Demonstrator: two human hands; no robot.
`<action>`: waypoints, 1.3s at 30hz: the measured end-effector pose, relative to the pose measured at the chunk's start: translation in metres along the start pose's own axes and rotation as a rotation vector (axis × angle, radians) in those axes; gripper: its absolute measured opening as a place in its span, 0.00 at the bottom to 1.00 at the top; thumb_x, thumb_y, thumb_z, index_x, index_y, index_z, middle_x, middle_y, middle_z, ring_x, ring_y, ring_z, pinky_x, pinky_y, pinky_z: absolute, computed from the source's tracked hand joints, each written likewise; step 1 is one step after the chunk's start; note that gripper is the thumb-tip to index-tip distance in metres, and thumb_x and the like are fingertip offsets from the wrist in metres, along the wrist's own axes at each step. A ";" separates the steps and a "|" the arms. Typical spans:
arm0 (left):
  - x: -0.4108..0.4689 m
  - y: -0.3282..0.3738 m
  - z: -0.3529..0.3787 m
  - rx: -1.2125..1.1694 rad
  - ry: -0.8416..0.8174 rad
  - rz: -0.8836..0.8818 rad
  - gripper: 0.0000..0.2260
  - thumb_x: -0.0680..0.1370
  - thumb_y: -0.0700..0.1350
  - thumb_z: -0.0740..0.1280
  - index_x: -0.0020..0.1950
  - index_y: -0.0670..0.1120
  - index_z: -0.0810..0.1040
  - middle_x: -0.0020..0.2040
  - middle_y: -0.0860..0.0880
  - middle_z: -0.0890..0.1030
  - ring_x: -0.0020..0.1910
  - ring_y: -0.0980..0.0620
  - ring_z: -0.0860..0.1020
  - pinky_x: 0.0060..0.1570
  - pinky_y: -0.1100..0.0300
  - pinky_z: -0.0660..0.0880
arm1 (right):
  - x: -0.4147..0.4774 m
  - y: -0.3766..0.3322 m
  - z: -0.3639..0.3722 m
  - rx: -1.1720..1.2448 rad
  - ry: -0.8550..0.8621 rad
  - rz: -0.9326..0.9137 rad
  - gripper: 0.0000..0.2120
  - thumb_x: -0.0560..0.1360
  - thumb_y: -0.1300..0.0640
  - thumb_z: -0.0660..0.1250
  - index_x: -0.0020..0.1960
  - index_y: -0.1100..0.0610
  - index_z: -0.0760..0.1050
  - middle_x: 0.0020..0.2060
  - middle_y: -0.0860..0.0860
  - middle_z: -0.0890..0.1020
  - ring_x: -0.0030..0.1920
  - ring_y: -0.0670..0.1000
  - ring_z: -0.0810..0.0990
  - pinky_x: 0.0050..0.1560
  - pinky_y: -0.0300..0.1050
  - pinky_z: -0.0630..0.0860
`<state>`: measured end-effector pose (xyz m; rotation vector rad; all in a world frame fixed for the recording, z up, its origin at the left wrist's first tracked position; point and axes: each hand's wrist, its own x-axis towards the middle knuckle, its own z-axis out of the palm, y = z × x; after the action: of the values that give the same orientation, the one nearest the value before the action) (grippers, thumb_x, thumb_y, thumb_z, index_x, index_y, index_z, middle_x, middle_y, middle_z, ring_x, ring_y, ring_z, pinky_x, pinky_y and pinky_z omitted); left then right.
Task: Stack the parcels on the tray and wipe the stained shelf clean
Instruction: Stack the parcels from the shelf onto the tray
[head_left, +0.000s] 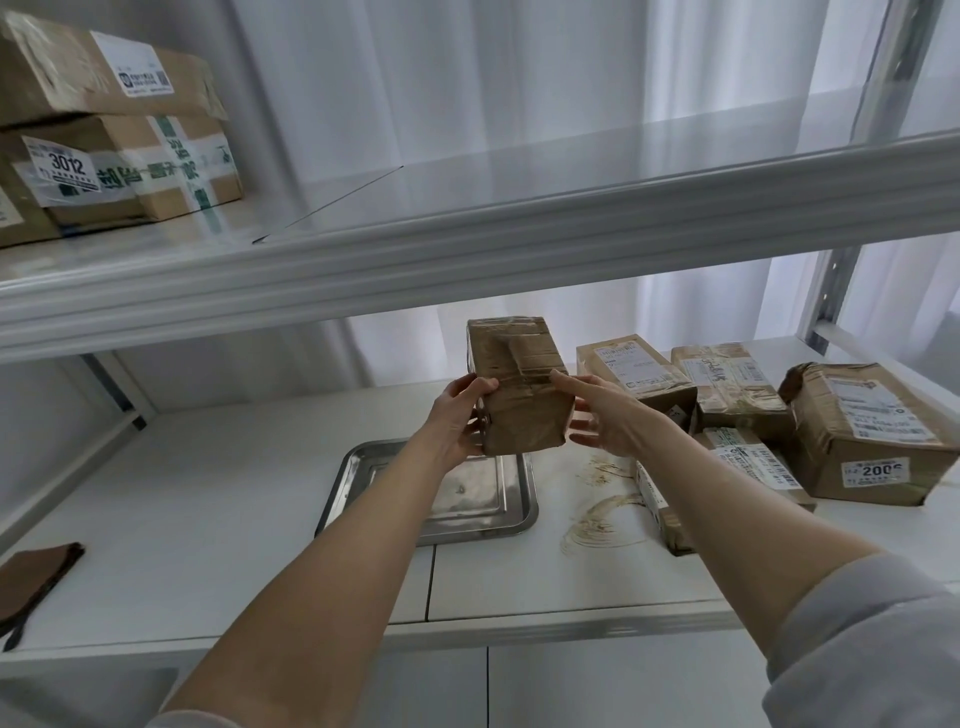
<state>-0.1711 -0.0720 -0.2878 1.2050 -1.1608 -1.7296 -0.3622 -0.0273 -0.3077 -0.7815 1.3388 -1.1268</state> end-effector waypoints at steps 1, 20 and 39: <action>0.000 -0.001 -0.001 0.001 -0.011 0.005 0.11 0.75 0.45 0.69 0.56 0.49 0.74 0.52 0.43 0.76 0.48 0.45 0.76 0.52 0.39 0.75 | 0.001 -0.001 0.001 -0.010 0.015 0.003 0.33 0.69 0.40 0.72 0.68 0.53 0.66 0.65 0.56 0.71 0.65 0.61 0.70 0.66 0.56 0.71; -0.004 0.000 -0.018 0.042 -0.223 0.043 0.27 0.75 0.30 0.59 0.67 0.56 0.66 0.66 0.42 0.68 0.66 0.34 0.69 0.65 0.37 0.69 | -0.008 0.001 0.009 0.131 -0.065 0.018 0.23 0.75 0.44 0.66 0.64 0.52 0.64 0.59 0.56 0.74 0.65 0.63 0.71 0.68 0.67 0.64; -0.013 0.004 -0.049 0.171 -0.218 -0.003 0.11 0.76 0.51 0.66 0.56 0.49 0.74 0.55 0.46 0.77 0.56 0.44 0.76 0.56 0.42 0.75 | 0.008 0.014 0.031 0.193 -0.145 -0.020 0.28 0.72 0.42 0.68 0.65 0.55 0.68 0.63 0.59 0.76 0.61 0.62 0.77 0.60 0.59 0.76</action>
<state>-0.1202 -0.0753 -0.2876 1.1375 -1.4622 -1.8280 -0.3305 -0.0358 -0.3196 -0.7216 1.0868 -1.1729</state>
